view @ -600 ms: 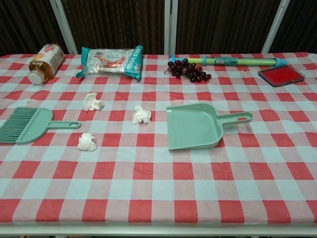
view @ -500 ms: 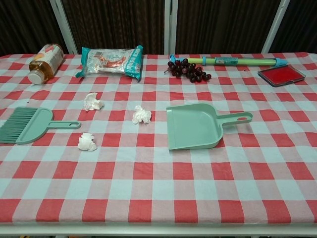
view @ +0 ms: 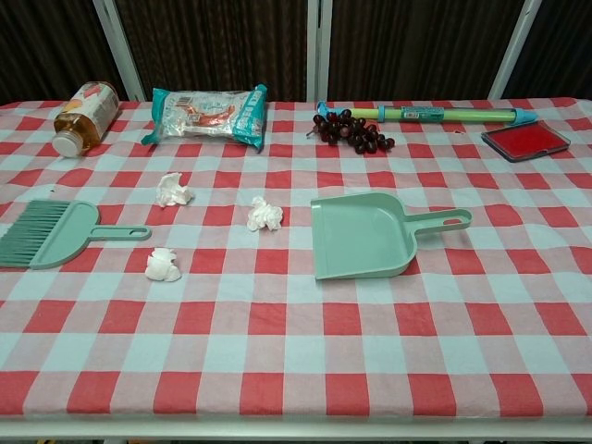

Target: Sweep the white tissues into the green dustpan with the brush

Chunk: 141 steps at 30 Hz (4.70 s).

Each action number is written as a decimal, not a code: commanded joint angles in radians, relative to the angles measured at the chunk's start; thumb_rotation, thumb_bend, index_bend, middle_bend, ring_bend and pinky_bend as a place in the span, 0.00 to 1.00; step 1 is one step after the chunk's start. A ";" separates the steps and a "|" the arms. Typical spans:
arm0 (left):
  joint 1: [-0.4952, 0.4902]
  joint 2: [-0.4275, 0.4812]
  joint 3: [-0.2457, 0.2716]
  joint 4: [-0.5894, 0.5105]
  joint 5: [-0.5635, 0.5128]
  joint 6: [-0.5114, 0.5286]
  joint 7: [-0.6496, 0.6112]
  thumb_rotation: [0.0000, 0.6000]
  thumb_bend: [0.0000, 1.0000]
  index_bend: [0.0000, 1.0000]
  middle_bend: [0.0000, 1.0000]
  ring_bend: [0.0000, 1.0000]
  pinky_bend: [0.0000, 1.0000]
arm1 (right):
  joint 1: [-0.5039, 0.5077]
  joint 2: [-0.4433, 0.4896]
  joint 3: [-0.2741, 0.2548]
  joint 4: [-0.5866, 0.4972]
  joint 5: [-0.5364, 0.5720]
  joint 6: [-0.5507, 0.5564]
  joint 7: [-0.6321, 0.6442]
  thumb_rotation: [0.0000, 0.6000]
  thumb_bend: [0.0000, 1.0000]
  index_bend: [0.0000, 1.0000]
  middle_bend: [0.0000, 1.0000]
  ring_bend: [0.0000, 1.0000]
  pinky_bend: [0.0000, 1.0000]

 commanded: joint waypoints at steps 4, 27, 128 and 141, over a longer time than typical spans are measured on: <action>-0.135 -0.017 -0.077 0.030 -0.016 -0.139 -0.051 1.00 0.07 0.26 0.24 0.23 0.35 | 0.006 0.016 0.016 -0.014 0.010 0.003 -0.016 1.00 0.14 0.07 0.21 0.05 0.06; -0.446 -0.241 -0.091 0.049 -0.312 -0.489 0.433 1.00 0.23 0.40 0.43 0.39 0.57 | 0.032 0.028 0.025 -0.006 0.048 -0.051 -0.003 1.00 0.14 0.07 0.21 0.06 0.07; -0.484 -0.129 0.062 -0.006 -0.242 -0.353 0.261 1.00 0.42 0.50 0.54 0.46 0.62 | 0.475 -0.460 0.064 0.190 0.302 -0.558 -0.570 1.00 0.16 0.37 0.38 0.14 0.16; -0.477 -0.139 0.048 0.005 -0.236 -0.368 0.273 1.00 0.42 0.50 0.54 0.46 0.62 | 0.518 -0.503 0.052 0.215 0.361 -0.554 -0.599 1.00 0.20 0.40 0.42 0.15 0.16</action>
